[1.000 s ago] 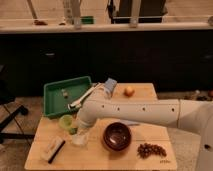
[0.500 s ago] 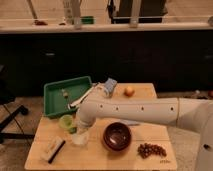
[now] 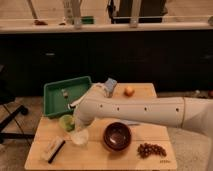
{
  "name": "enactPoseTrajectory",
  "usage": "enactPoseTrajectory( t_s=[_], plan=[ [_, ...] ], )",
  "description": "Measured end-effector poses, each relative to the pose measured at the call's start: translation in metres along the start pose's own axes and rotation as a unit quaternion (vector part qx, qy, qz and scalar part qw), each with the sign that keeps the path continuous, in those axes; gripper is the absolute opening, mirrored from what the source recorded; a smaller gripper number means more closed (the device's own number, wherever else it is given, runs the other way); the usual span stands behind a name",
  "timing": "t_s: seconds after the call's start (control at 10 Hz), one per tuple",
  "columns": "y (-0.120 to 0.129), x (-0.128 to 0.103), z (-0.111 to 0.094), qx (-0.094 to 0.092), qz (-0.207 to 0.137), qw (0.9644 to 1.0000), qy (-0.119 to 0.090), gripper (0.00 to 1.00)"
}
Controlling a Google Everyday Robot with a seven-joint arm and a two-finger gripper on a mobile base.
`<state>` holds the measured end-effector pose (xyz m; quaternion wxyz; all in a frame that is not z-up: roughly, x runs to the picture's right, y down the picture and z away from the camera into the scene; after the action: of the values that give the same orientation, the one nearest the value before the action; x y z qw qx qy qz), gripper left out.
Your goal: Place pepper in paper cup
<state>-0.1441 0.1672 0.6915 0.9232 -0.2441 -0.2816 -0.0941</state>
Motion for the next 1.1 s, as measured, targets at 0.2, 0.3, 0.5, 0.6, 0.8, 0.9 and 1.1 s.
enactPoseTrajectory(
  t_s=[0.2,0.3,0.5,0.6,0.8,0.9,1.1],
  plan=[
    [-0.003,-0.010,-0.015,0.016,-0.010,0.9969,-0.076,0.00],
    [-0.004,-0.015,-0.019,0.021,-0.014,0.9940,-0.107,0.00],
    [-0.005,-0.024,-0.024,0.023,-0.022,0.9878,-0.153,0.00],
    [-0.004,-0.024,-0.026,0.023,-0.021,0.9858,-0.165,0.00],
    [0.000,-0.027,-0.030,0.017,-0.018,0.9797,-0.199,0.00],
    [0.004,-0.025,-0.033,0.016,-0.013,0.9764,-0.215,0.00],
    [0.011,-0.023,-0.037,0.006,0.007,0.9692,-0.246,0.00]
  ],
)
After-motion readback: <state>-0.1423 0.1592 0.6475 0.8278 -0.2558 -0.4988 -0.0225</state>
